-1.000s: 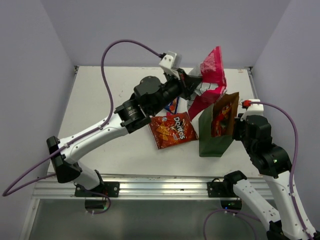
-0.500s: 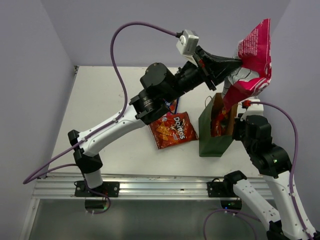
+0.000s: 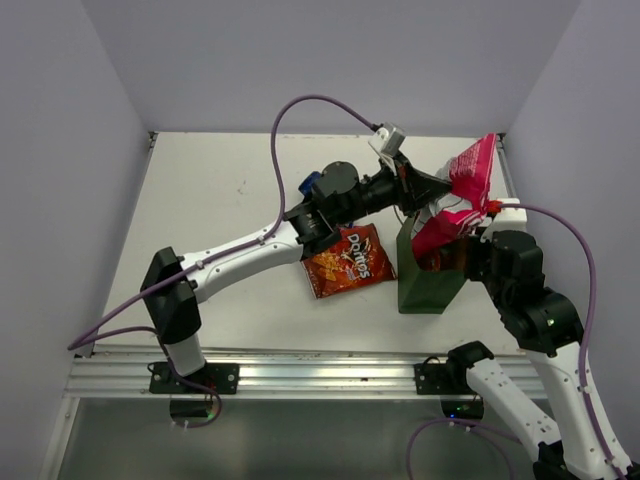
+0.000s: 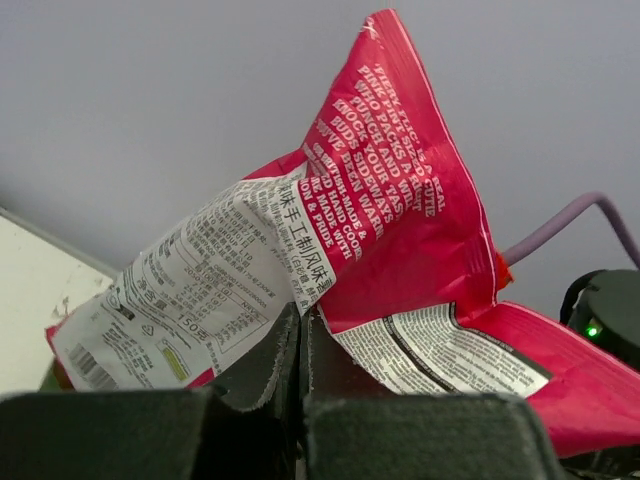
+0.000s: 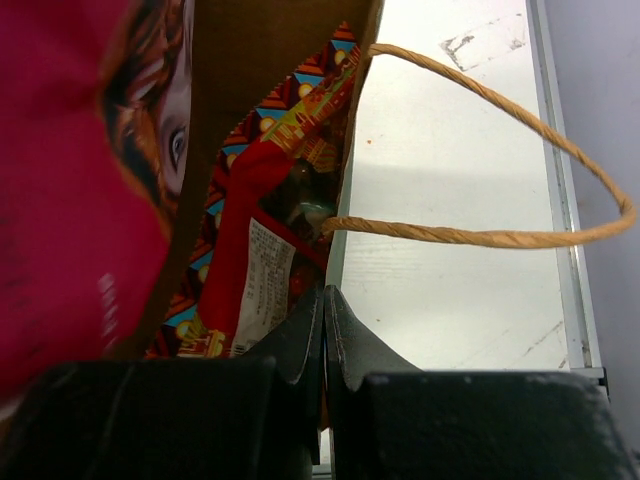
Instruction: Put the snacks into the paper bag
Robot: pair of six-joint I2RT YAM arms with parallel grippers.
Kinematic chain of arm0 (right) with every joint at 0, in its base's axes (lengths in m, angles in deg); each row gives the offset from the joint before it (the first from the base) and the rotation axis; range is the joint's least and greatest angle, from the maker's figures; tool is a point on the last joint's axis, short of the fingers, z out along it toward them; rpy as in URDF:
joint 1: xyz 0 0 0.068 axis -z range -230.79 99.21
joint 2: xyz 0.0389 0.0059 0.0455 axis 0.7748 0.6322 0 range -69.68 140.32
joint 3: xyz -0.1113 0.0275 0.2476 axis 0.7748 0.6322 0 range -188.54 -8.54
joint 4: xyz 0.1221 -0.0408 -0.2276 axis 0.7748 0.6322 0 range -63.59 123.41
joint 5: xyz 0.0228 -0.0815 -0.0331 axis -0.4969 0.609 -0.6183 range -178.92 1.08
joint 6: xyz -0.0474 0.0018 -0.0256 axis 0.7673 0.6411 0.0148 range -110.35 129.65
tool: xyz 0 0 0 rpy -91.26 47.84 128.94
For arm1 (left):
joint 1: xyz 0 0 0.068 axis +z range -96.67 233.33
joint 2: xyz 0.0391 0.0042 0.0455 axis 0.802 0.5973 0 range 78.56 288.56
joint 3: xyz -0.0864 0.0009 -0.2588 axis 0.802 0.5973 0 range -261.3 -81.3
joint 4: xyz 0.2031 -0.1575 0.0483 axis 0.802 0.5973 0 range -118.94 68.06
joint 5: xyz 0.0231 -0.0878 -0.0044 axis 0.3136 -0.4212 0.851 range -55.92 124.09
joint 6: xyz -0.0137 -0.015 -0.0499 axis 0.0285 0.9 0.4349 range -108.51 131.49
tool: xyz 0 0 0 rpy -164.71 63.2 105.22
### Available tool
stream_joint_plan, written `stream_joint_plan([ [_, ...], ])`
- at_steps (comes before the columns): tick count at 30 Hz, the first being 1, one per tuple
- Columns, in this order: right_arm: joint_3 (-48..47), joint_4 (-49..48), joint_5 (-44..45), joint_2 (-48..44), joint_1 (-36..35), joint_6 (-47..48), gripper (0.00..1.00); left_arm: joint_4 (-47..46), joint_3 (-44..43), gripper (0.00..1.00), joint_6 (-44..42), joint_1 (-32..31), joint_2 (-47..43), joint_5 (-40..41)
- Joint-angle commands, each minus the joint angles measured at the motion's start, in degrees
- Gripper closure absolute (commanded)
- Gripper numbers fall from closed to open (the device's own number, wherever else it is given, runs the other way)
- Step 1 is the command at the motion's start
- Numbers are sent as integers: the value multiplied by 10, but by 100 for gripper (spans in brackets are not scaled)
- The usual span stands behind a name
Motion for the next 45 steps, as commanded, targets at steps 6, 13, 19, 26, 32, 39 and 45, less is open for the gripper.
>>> stream_joint_plan([
  [6, 2, -10, -8, -1, -1, 9, 100, -101, 117, 100, 38, 5, -67, 13],
  [13, 3, -12, -8, 2, -1, 8, 100, 85, 66, 100, 55, 5, -29, 23],
  [19, 4, -12, -7, 2, 0, 7, 100, 128, 15, 93, 49, -4, 33, -7],
  [26, 4, -12, -7, 2, 0, 8, 100, 297, -62, 94, 8, -36, 68, 103],
  [32, 4, -13, -7, 3, 0, 8, 100, 327, -75, 87, -22, -50, 60, 132],
  [39, 4, -13, -9, 3, 0, 8, 100, 273, -110, 65, -82, -73, 28, 162],
  [45, 4, -14, -11, 5, -1, 8, 100, 123, -77, 52, -171, -99, -80, 247],
])
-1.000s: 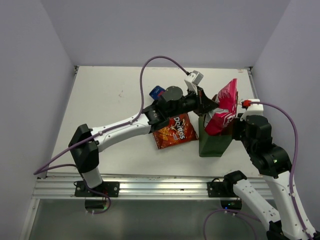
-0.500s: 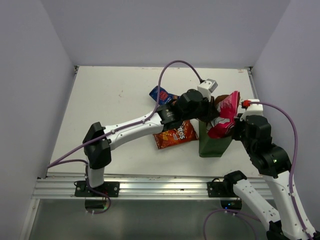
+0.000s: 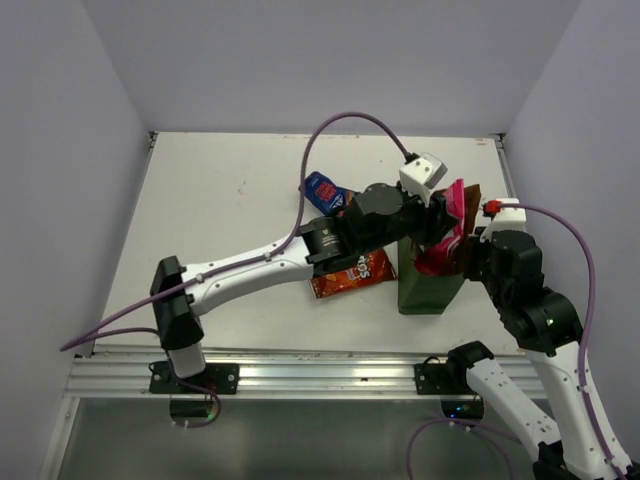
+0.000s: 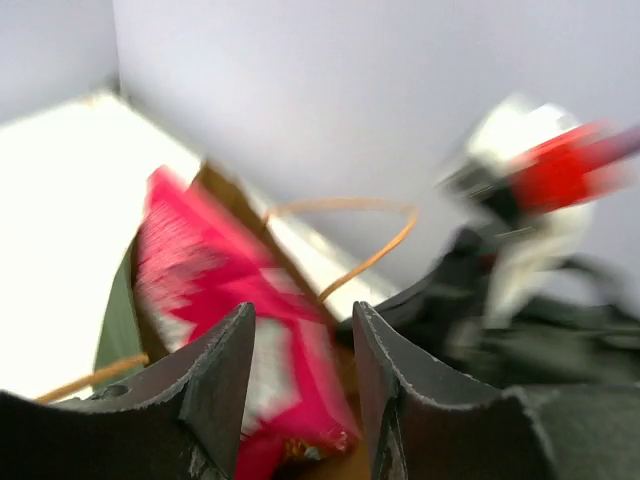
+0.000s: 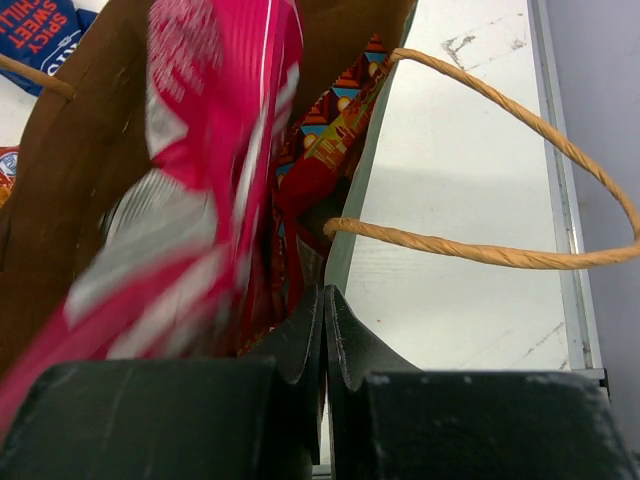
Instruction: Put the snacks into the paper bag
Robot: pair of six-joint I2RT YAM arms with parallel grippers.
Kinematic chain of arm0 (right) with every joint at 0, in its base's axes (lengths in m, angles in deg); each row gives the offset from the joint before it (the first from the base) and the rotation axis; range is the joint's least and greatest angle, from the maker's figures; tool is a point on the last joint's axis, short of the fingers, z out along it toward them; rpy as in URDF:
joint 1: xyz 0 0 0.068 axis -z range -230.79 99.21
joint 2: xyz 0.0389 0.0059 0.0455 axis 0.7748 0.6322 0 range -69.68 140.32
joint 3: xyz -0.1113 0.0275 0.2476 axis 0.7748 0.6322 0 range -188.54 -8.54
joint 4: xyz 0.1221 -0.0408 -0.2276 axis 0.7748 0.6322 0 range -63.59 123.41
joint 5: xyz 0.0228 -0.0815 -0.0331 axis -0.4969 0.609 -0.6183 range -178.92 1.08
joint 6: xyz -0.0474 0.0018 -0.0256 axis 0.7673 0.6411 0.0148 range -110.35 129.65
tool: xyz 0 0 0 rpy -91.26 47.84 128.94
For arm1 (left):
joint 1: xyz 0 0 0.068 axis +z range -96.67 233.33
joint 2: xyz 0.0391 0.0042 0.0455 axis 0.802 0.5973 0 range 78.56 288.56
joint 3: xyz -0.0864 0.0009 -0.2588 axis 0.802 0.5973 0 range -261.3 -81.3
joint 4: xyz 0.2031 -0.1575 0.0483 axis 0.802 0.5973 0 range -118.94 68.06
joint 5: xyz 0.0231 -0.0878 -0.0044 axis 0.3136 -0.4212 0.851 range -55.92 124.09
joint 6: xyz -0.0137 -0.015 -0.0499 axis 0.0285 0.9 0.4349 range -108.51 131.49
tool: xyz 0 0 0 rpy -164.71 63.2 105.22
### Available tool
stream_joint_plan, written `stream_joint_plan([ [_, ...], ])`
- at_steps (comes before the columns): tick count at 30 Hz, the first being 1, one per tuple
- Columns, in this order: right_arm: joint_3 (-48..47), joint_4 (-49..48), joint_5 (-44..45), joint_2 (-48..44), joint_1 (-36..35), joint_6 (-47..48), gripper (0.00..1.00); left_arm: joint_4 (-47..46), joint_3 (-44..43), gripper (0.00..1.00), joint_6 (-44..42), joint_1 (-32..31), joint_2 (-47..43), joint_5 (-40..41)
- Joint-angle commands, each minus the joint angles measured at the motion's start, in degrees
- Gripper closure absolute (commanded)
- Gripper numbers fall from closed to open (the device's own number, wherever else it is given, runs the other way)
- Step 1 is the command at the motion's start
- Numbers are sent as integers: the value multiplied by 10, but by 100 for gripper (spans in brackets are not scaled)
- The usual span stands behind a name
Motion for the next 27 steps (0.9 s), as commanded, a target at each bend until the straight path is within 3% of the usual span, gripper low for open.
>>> stream_joint_plan([
  [1, 2, -10, -11, 4, 0, 8, 100, -170, 8, 52, -82, -16, -128, 67],
  [3, 2, -10, -11, 5, -1, 8, 100, -221, 68, 48, -107, -19, -187, 122],
  [5, 2, -10, -12, 5, 0, 8, 100, -215, 119, 37, -115, -18, -231, 229],
  [7, 2, -10, -10, 5, 0, 9, 100, -144, 154, 36, -108, -2, -245, 317],
  [8, 1, -11, -11, 4, -1, 8, 100, -58, 167, 36, -55, 11, -248, 328],
  [11, 1, -10, -10, 5, 0, 8, 100, 16, 286, 35, 43, 78, -273, 304],
  [15, 1, -10, -12, 6, 0, 8, 100, 42, 441, 32, 124, 94, -291, 277],
  [21, 2, -9, -13, 3, 0, 8, 100, 10, 565, 20, 198, 94, -297, 244],
  [27, 2, -10, -16, 3, 0, 8, 100, 14, 605, 14, 226, 94, -343, 273],
])
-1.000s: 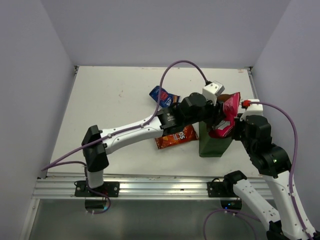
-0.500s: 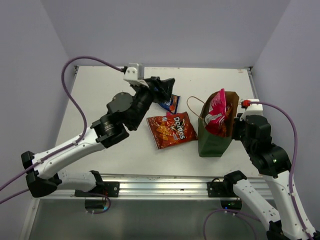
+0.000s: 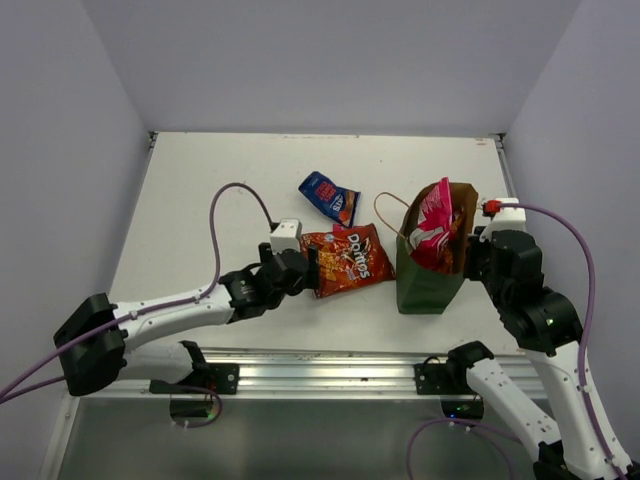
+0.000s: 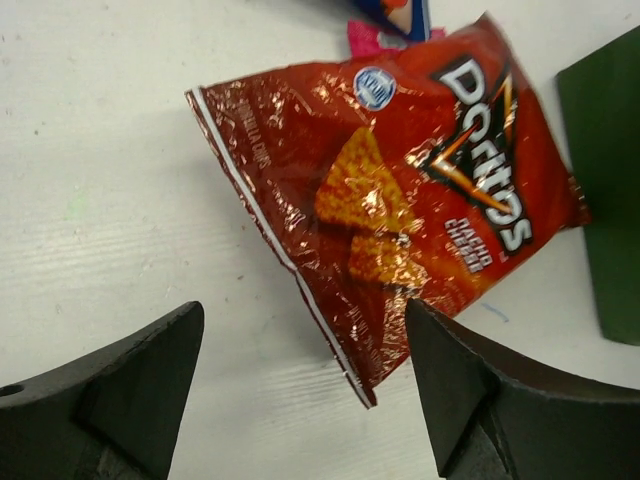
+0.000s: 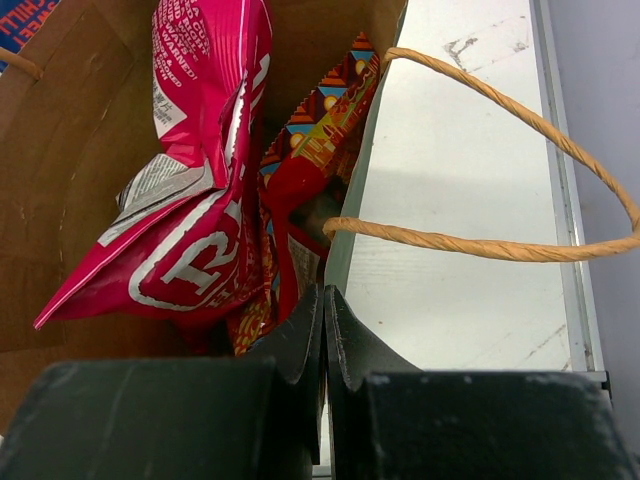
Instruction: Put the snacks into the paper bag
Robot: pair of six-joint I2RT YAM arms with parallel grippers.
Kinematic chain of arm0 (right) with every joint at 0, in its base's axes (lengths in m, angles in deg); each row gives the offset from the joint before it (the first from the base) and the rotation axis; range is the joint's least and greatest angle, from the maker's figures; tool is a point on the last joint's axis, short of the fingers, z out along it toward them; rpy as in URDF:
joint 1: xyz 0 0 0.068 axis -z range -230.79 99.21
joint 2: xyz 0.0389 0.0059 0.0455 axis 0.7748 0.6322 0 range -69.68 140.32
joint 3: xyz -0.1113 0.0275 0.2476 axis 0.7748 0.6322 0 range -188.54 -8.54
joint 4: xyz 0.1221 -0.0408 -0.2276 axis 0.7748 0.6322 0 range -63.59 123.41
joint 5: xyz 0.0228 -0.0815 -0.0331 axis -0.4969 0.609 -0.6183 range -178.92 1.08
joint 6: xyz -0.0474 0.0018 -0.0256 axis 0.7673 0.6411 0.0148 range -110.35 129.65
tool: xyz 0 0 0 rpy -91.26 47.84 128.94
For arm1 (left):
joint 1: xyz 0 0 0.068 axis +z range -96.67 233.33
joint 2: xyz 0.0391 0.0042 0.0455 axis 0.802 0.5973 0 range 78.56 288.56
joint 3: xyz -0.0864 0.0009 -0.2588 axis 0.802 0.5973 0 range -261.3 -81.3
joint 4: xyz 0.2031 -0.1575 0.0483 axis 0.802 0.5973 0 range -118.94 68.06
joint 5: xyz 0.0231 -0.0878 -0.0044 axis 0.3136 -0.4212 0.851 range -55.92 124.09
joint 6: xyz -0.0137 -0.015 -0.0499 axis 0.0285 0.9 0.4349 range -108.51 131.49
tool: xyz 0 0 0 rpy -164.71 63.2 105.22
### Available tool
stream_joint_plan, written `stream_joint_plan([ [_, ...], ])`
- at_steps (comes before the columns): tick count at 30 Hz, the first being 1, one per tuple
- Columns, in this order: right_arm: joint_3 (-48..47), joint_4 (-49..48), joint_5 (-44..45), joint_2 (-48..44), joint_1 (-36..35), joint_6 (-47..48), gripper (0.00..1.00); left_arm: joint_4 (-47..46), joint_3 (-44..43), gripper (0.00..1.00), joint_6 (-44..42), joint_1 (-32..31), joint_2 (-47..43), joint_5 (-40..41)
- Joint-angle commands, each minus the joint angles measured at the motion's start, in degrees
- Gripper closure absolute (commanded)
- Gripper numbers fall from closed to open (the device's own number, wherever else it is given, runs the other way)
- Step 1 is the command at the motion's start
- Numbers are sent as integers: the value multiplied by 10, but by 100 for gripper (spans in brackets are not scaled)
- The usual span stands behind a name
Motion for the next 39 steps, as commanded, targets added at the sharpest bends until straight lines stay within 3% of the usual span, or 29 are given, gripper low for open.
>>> stream_joint_plan([
  [1, 2, -8, -16, 2, 0, 9, 100, -47, 14, 14, 35, 0, -34, 21],
  [5, 2, -8, -17, 2, 0, 8, 100, -158, 54, 12, 18, 1, -30, -20],
  [15, 2, -9, -23, 1, 0, 9, 100, -304, 116, 11, 11, 19, 29, -67],
  [25, 2, -9, -25, 2, -1, 9, 100, -474, 101, 12, -16, 47, 138, -145],
  [26, 2, -10, -25, 2, 0, 9, 100, -479, 83, 18, -18, 49, 164, -161],
  [27, 2, -10, -26, 2, 0, 9, 100, -485, 65, 49, -22, 50, 177, -170],
  [28, 2, -10, -26, 2, 0, 10, 100, -487, 65, 49, -23, 50, 187, -180],
  [29, 2, -10, -28, 2, 0, 9, 100, -489, 51, 82, -23, 50, 205, -195],
  [30, 3, -10, -27, 2, 0, 10, 100, -494, 44, 93, -23, 51, 209, -200],
  [32, 2, -9, -30, 2, 0, 11, 100, -495, 30, 100, -24, 52, 208, -206],
  [36, 3, -10, -31, 2, 0, 11, 100, -464, -4, 100, -36, 57, 158, -212],
  [39, 3, -10, -31, 1, 0, 10, 100, -382, -53, 100, -57, 58, 78, -196],
])
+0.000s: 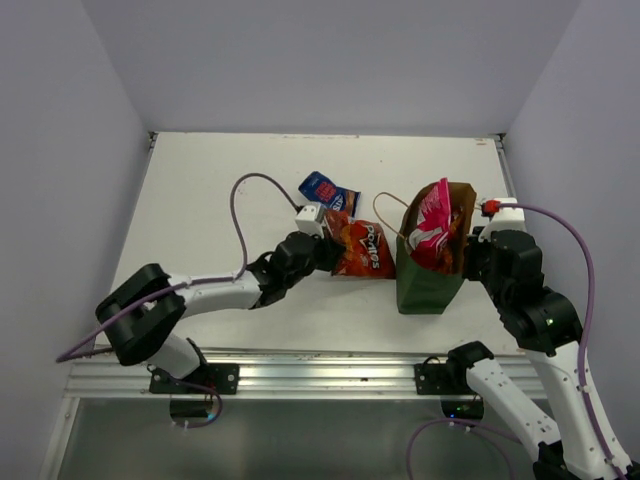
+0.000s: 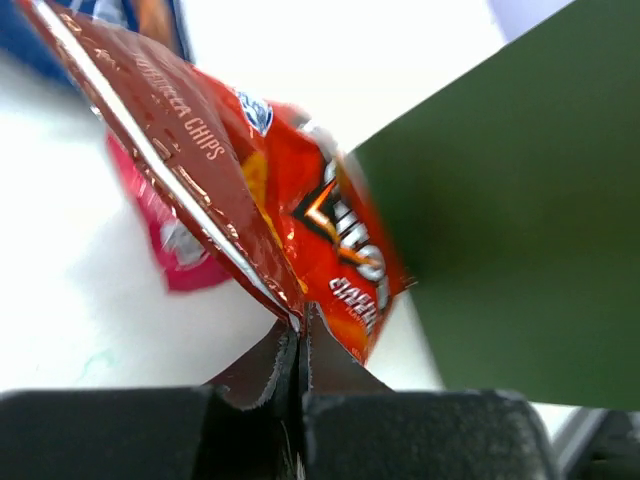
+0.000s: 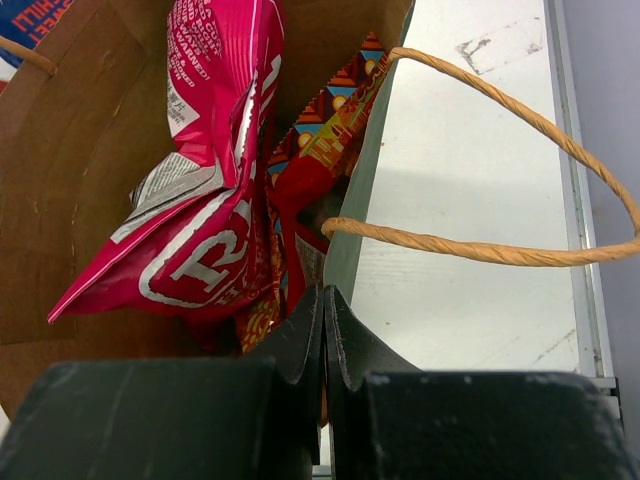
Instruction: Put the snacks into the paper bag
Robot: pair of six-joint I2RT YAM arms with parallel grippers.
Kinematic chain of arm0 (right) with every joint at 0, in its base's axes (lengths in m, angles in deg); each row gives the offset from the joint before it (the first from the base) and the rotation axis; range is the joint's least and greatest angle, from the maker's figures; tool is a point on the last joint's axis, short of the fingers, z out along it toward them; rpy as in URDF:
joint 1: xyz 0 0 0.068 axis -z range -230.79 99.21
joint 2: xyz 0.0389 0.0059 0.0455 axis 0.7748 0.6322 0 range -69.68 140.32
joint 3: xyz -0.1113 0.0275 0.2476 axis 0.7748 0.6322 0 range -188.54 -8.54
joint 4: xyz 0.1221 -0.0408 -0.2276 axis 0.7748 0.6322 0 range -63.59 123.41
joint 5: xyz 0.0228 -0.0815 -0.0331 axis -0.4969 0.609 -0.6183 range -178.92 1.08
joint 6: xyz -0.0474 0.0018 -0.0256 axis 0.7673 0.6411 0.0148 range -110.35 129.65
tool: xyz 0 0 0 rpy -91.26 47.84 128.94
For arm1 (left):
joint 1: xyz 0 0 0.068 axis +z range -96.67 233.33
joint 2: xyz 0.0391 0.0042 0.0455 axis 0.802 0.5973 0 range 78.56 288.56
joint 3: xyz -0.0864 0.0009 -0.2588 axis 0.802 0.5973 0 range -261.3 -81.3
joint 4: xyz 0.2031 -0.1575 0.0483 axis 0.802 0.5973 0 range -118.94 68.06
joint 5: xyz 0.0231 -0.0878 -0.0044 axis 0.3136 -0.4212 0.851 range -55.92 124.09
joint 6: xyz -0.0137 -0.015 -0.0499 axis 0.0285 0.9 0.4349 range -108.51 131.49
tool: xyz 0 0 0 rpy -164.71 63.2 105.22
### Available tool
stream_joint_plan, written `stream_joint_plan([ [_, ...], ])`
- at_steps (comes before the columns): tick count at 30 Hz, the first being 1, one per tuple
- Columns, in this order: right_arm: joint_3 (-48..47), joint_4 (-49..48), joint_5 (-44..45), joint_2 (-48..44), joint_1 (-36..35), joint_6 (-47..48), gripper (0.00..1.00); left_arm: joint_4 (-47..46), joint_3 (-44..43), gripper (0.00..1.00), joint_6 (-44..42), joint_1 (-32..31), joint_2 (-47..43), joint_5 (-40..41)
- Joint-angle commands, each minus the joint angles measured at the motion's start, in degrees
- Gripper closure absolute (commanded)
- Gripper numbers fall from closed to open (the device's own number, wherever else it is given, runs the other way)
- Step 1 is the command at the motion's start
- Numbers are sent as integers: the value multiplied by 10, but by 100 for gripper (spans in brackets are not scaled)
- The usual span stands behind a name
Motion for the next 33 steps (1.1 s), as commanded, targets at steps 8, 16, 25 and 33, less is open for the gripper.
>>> stream_joint_plan([
  [8, 3, -9, -15, 1, -1, 10, 100, 195, -424, 100, -105, 3, -117, -49],
  [16, 3, -9, -15, -1, 0, 10, 100, 150, -578, 100, -68, 3, -48, -209],
  [25, 3, -9, -15, -3, -1, 9, 100, 10, -671, 100, 37, 2, 94, -441],
  [33, 3, -9, -15, -3, 0, 9, 100, -76, -740, 100, 119, 2, 191, -536],
])
